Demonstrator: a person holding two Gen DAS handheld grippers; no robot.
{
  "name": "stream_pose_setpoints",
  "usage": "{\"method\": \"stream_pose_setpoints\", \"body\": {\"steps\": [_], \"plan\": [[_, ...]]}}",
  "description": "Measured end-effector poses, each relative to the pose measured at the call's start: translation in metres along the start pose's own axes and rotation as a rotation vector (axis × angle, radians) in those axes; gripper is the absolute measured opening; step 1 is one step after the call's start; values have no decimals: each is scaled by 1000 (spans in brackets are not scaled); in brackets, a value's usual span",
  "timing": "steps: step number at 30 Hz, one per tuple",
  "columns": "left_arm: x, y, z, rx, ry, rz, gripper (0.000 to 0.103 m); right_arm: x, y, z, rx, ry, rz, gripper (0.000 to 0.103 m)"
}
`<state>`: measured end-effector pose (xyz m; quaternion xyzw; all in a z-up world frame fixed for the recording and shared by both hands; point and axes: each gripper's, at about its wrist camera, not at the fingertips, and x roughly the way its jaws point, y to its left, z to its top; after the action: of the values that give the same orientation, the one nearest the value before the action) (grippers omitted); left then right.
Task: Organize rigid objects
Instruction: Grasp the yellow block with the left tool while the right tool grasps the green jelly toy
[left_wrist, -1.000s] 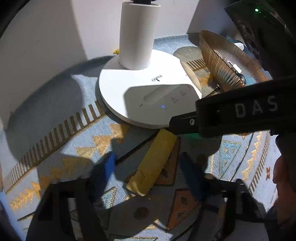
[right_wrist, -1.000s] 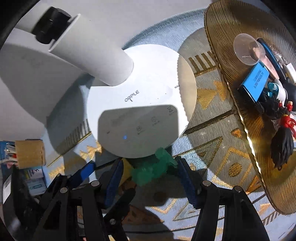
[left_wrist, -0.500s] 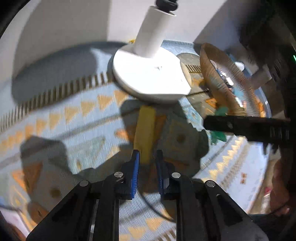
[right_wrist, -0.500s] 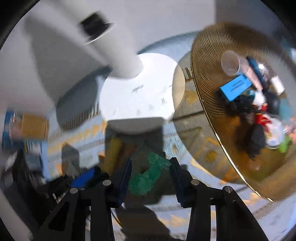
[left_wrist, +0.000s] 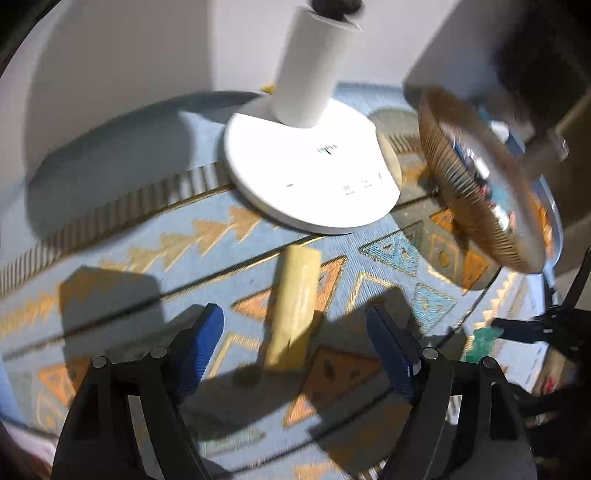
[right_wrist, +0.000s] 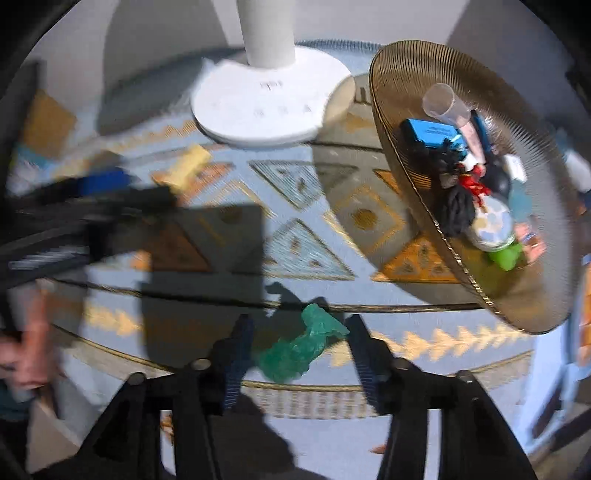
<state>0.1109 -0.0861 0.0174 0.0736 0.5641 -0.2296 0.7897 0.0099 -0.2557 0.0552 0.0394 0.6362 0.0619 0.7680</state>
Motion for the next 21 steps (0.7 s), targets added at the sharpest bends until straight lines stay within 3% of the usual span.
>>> {"method": "stream_pose_setpoints", "body": {"steps": [1,2,3,5,10,14,18,21], "plan": [[5,-5,2,29,1,21,69,-5,-8,-4,27,-12,16,66],[9,-10,3,60,3,25,47,-9,-20,-11,49,-21,11,67],[10,-15,2,84,-1,52,37,-10,-26,-15,58,-22,5,68],[10,-22,1,132,-11,94,27,-8,-44,-29,99,-1,0,70],[2,-16,-7,84,6,52,20,-1,-58,-44,193,10,140,70],[-11,-7,-24,15,-5,31,20,11,-54,-26,258,-35,222,70],[-26,-2,-44,-39,-10,-2,20,26,-36,-1,275,-59,167,68],[-33,-1,-50,-67,-12,-18,20,28,-13,6,197,-76,100,52]]}}
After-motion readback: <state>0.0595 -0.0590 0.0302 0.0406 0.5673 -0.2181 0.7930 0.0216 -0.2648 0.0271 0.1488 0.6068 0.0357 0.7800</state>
